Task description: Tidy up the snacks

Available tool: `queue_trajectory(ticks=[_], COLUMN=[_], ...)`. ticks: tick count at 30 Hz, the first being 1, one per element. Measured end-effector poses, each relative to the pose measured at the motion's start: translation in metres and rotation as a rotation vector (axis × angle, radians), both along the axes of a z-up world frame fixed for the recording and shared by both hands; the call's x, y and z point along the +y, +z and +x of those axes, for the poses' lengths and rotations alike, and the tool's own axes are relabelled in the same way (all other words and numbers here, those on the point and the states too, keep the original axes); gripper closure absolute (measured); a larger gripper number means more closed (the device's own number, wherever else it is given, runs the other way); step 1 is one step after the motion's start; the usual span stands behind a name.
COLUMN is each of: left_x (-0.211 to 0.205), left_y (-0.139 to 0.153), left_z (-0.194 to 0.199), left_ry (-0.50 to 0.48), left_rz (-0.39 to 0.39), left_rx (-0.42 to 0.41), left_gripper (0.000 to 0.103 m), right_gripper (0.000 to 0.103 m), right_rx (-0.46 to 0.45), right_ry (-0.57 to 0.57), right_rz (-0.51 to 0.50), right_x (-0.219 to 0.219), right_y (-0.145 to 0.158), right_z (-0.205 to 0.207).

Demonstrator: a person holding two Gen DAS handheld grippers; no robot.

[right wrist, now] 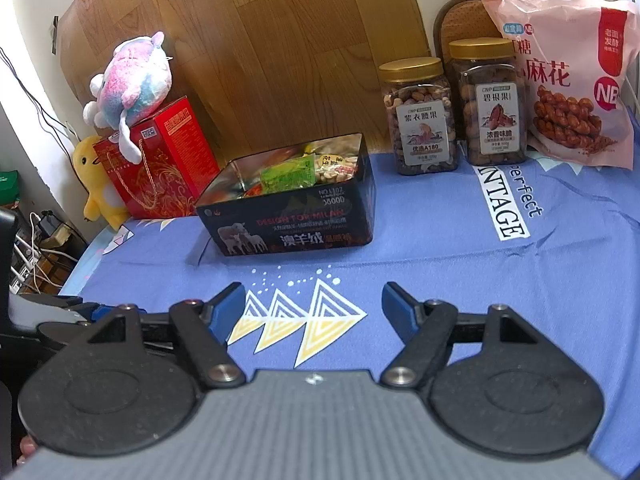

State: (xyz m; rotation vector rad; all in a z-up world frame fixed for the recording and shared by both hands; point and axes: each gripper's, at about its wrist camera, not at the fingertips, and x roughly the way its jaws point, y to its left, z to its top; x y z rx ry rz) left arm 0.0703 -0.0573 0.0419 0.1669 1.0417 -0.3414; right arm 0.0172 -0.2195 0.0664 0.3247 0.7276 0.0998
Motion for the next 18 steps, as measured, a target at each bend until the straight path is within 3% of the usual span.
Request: queue_trajectory(ticks=[13, 18], left_x=[-0.0041, -0.0050], left_y=[-0.0073, -0.0021], left_z=[0.0012, -0.0081], left_ry=[0.001, -0.029], left_rz=[-0.014, -0.049], left_rx=[0.021, -0.070], left_gripper=[0.000, 0.000], right_gripper=[0.026, 0.026], right_rx=[0.004, -0.009], right_ry=[0.001, 0.002], right_rz=[0.004, -0.016], right_x=[-0.0011, -0.0012], right_y=[-0.0050, -0.0065], right_z=[-0.0007, -0.0025])
